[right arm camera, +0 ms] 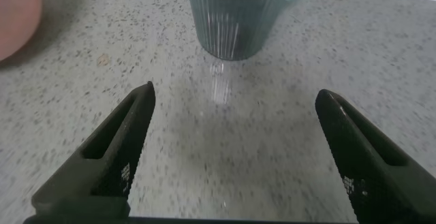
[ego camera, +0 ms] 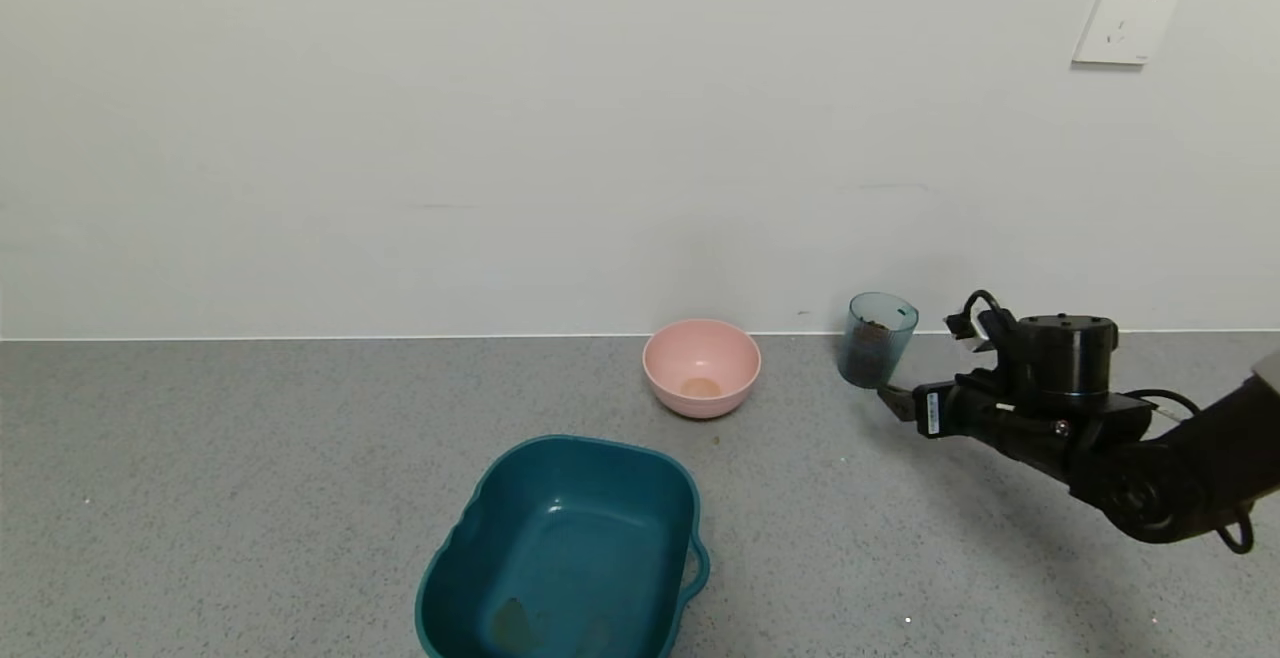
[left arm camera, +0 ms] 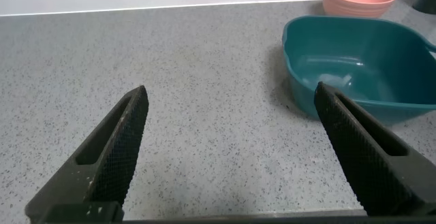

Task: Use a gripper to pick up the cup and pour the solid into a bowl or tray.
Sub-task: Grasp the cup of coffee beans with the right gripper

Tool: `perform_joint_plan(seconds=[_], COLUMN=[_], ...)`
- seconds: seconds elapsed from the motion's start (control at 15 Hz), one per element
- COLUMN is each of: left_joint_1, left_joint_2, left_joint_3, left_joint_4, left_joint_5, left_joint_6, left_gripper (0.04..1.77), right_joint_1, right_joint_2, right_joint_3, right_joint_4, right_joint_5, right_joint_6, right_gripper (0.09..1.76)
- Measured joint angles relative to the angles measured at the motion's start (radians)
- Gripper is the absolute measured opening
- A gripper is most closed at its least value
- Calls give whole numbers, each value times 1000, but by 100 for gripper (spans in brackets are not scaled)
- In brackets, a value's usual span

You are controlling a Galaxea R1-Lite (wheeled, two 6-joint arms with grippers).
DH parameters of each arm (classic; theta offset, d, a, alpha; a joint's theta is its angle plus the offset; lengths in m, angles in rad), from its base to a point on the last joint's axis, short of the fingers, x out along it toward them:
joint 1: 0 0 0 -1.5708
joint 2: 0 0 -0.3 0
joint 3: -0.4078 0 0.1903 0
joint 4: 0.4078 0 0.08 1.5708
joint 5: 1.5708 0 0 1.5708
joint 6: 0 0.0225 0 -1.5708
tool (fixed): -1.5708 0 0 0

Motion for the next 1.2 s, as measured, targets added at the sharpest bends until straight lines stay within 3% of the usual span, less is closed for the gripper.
perform_joint_plan(seconds=[0.53,1.2], left_joint_1=[0,0], left_joint_2=[0,0], left_joint_3=[0,0], left_joint_4=[0,0], left_joint_5=[0,0], left_joint_6=[0,0], left_gripper=[175,175], right_joint_1=[38,49], right_joint_2=[210,283], right_joint_3=[-247,-359], right_joint_4=[-17,-94], right_joint_5=[-87,-157], right_joint_6=[0,-1], right_gripper=[171,171])
